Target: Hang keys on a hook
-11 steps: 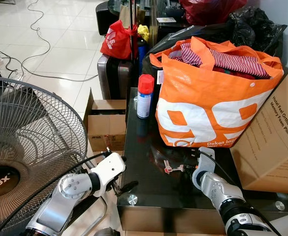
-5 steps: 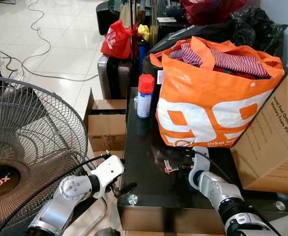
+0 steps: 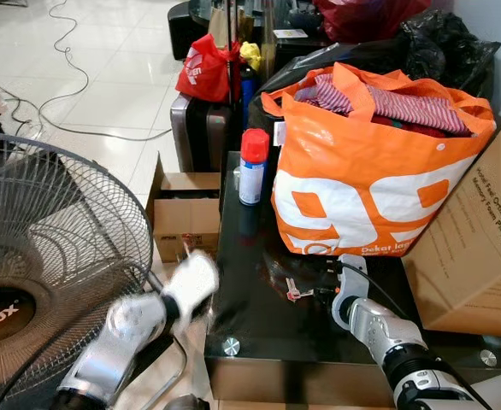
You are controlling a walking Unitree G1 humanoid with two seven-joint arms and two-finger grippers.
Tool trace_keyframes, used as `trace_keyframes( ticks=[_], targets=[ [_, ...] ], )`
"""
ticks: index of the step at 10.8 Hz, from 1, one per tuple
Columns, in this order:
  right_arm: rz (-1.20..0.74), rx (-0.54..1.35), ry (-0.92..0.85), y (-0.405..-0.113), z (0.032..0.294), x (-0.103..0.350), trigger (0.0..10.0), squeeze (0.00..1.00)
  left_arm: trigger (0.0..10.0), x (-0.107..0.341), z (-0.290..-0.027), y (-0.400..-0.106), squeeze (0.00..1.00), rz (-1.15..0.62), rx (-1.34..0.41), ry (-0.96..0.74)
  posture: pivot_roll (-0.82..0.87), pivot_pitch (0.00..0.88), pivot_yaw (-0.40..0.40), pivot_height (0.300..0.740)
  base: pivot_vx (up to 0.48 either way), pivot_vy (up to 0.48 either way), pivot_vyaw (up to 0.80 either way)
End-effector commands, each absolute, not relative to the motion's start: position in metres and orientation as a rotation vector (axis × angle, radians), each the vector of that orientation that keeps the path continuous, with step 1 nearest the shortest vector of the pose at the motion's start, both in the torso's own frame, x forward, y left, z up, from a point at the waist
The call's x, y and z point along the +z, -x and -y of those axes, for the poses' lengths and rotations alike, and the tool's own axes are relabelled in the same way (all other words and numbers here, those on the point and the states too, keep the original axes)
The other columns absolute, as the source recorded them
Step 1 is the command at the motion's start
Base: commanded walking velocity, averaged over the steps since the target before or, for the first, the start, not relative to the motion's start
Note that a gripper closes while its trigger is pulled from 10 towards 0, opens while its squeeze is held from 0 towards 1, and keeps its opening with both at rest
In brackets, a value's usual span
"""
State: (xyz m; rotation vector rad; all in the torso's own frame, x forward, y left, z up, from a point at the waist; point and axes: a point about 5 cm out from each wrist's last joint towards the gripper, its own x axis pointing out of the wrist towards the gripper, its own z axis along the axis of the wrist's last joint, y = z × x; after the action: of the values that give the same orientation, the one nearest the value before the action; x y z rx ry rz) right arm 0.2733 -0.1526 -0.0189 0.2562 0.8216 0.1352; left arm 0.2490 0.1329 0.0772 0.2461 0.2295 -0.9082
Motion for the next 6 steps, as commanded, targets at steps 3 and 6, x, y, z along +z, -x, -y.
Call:
trace_keyframes(
  ticks=[3, 6],
  targets=[
    [-0.804, 0.191, -0.264, -0.269, 0.153, -0.018, 10.0, 1.0, 10.0, 0.082, -0.14, -0.247, 0.63, -0.299, -0.952, -0.37, -0.02, 0.0, -0.004, 0.74, 0.0, 0.0, 0.0],
    [-0.784, 0.303, -0.115, -0.265, 0.142, -0.016, 10.0, 1.0, 10.0, 0.083, -0.143, -0.239, 0.63, -0.35, -0.968, -0.42, -0.02, 0.001, -0.003, 0.74, 0.0, 0.0, 0.0]
  ],
)
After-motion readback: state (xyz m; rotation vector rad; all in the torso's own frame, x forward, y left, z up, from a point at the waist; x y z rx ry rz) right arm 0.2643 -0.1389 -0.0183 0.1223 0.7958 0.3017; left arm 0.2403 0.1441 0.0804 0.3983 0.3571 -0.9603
